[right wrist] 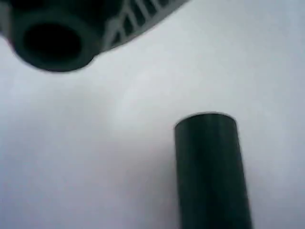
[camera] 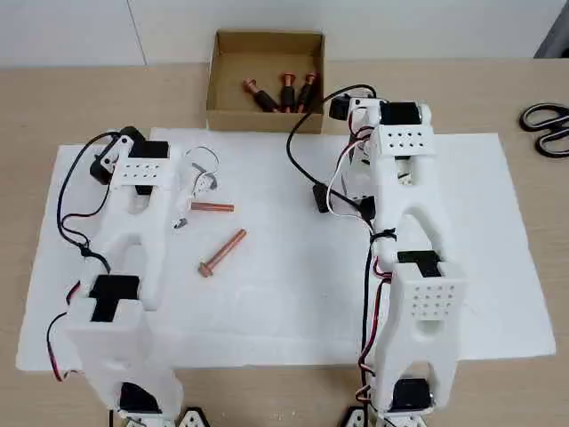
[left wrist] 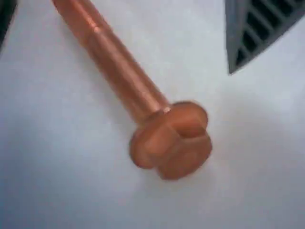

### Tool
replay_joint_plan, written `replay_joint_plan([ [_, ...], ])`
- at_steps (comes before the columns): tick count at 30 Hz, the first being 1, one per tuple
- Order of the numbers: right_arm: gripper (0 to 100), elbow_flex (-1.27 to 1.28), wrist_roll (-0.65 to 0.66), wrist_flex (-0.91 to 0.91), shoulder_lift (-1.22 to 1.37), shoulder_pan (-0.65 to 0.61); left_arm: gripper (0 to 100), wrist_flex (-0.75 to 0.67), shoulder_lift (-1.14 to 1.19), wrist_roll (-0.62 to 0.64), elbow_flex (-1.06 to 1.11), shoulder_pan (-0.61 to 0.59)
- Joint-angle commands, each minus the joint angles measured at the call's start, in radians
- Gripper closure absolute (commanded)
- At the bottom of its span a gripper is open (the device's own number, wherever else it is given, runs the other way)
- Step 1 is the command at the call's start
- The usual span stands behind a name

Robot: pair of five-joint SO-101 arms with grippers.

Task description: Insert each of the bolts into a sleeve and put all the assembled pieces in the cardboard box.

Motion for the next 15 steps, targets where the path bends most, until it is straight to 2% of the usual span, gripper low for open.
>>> replay_joint_plan([
  [1, 99.5, -0.029, -0.009, 0.012, -0.076, 0.007, 71, -0.034, 0.005, 0.011, -0.045, -0.008],
  [7, 99.5, -0.029, -0.009, 0.012, -0.076, 0.008, 75, -0.061, 0.037, 0.048, -0.045, -0.006],
  [15, 99.5, -0.029, -0.009, 0.012, -0.074, 0.008, 97, -0.086, 0.049, 0.048, -0.045, -0.028],
])
